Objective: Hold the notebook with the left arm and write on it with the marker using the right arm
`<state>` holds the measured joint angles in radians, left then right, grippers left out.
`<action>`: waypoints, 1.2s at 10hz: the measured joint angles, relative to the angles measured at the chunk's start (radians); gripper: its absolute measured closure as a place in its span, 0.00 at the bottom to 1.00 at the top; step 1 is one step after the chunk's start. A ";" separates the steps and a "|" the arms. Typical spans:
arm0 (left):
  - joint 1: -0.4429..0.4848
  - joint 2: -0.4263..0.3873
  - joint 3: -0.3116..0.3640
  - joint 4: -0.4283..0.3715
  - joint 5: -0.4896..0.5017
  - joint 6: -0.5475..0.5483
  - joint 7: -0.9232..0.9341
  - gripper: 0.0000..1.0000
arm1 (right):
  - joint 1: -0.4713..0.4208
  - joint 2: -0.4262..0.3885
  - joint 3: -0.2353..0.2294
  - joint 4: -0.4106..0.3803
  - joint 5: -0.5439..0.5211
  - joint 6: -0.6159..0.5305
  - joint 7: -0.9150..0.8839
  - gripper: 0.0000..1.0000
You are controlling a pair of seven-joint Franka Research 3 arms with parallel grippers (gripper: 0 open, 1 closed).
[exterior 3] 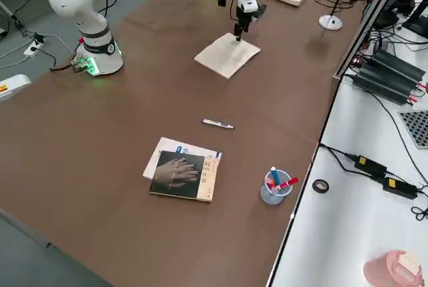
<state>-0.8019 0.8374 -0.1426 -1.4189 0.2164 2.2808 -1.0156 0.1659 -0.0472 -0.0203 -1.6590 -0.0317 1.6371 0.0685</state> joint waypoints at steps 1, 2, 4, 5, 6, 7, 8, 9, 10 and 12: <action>0.000 0.006 0.001 0.003 0.003 0.001 0.000 0.00 | 0.000 0.000 0.000 0.000 0.000 0.000 0.000 0.00; 0.000 0.011 0.002 0.005 0.009 0.004 0.000 0.00 | 0.000 0.000 0.001 0.000 0.000 0.000 0.000 0.00; 0.000 0.021 0.006 0.007 0.016 0.012 0.000 0.00 | 0.000 0.000 0.001 0.000 0.000 0.000 0.000 0.00; 0.000 0.026 0.010 0.008 0.018 0.020 0.000 0.00 | 0.000 0.000 0.002 0.000 0.000 0.000 0.000 0.00; 0.000 0.032 0.014 0.009 0.018 0.029 0.000 0.00 | 0.000 0.000 0.002 0.000 0.000 0.000 0.000 0.00; 0.000 0.036 0.018 0.009 0.019 0.035 0.000 0.00 | 0.000 0.000 0.002 0.000 0.001 0.000 0.000 0.00; 0.000 0.038 0.021 0.010 0.019 0.037 0.000 0.00 | 0.000 0.000 0.002 0.000 0.001 0.000 0.000 0.00; 0.000 0.040 0.022 0.010 0.019 0.038 0.000 0.00 | 0.000 0.000 0.002 0.000 0.001 0.000 0.000 0.00; 0.000 0.042 0.023 0.010 0.019 0.038 0.000 0.00 | 0.000 0.000 0.002 0.000 0.001 0.000 0.000 0.00; 0.000 0.048 0.024 0.011 0.030 0.045 0.000 0.00 | 0.000 0.000 0.002 0.000 0.001 0.000 0.000 0.00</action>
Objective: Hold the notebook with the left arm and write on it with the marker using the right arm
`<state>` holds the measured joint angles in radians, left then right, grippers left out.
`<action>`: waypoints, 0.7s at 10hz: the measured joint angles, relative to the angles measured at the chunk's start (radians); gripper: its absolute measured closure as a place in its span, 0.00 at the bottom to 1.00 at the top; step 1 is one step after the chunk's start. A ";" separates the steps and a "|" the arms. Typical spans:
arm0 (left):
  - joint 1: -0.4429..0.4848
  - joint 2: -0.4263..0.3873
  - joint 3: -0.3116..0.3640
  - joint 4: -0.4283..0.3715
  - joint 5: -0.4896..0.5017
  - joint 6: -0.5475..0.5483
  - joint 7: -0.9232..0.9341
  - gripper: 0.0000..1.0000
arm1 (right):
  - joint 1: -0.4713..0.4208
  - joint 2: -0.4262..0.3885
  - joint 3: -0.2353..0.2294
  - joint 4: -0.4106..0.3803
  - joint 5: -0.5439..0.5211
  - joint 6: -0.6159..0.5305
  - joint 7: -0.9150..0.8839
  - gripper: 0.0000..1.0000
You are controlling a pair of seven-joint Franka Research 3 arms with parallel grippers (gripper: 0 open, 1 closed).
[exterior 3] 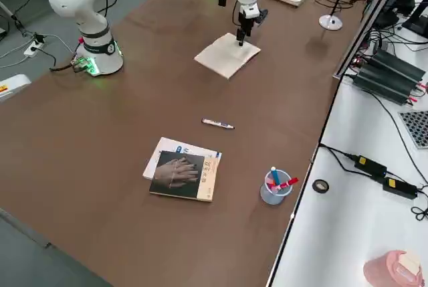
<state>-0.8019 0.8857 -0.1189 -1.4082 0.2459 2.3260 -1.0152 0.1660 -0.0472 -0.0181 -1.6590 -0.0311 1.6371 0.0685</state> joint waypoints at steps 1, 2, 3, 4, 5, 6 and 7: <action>0.000 0.003 0.000 0.000 0.008 0.005 0.000 0.00 | 0.000 0.000 0.000 0.000 0.000 0.000 0.000 0.00; 0.000 0.008 0.000 0.001 0.012 0.009 0.000 0.00 | 0.000 0.000 0.000 0.000 0.000 0.000 0.000 0.00; 0.000 0.011 0.000 0.001 0.014 0.014 0.000 0.00 | 0.000 0.000 0.000 0.000 0.000 0.000 0.000 0.00; 0.000 0.012 0.000 0.001 0.017 0.018 0.000 0.00 | 0.000 0.000 0.000 0.000 0.000 0.000 0.000 0.00; 0.000 0.013 0.000 0.001 0.019 0.019 0.000 0.00 | 0.000 0.000 0.000 0.000 0.000 0.000 0.000 0.00; 0.000 0.013 0.000 0.001 0.019 0.020 0.000 0.00 | 0.000 0.000 0.000 0.000 0.000 0.000 0.000 0.00; 0.000 0.013 0.000 0.001 0.019 0.020 0.000 0.00 | 0.000 0.000 0.001 0.000 0.000 0.000 0.000 0.00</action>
